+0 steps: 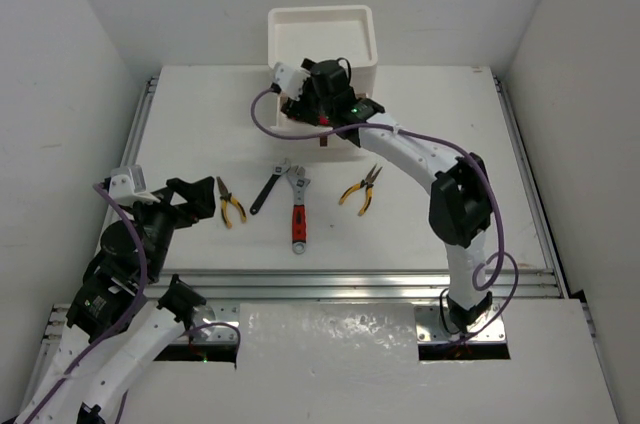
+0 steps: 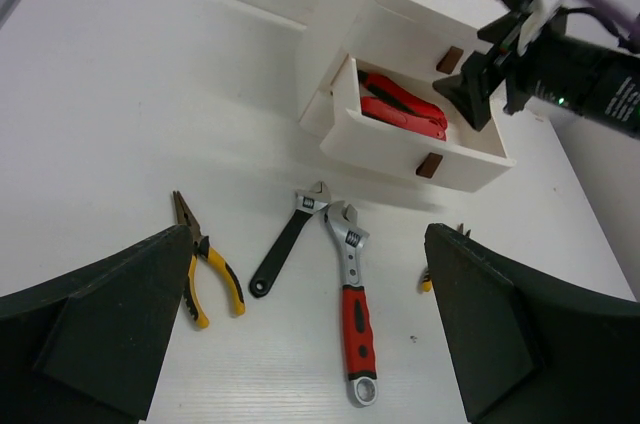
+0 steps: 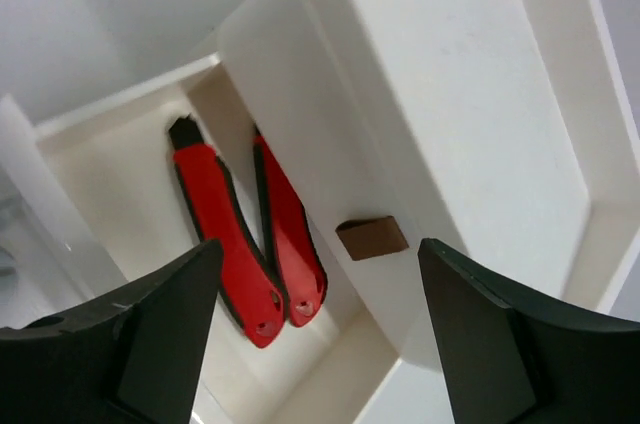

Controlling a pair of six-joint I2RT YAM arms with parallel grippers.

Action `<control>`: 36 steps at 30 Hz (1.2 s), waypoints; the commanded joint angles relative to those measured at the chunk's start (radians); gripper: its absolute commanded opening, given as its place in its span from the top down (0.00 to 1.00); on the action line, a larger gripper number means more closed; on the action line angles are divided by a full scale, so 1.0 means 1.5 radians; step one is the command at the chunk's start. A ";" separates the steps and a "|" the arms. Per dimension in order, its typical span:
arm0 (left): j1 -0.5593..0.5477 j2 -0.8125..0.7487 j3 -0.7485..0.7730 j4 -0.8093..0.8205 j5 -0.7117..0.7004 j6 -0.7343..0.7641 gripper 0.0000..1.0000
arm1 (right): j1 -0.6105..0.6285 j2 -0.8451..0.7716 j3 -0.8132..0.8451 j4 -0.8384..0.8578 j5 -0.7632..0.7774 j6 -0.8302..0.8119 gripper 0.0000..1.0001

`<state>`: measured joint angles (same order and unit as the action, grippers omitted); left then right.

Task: Sort the tools into containers

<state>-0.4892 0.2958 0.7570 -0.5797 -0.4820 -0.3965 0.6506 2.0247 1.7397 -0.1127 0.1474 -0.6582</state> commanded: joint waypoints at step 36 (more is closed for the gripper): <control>0.008 0.011 0.002 0.026 0.010 0.012 0.00 | -0.001 0.006 -0.090 -0.017 0.157 0.766 0.74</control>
<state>-0.4892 0.3077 0.7570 -0.5793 -0.4770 -0.3931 0.6502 2.0464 1.5730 -0.2291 0.3477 0.4755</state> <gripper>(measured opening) 0.996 0.297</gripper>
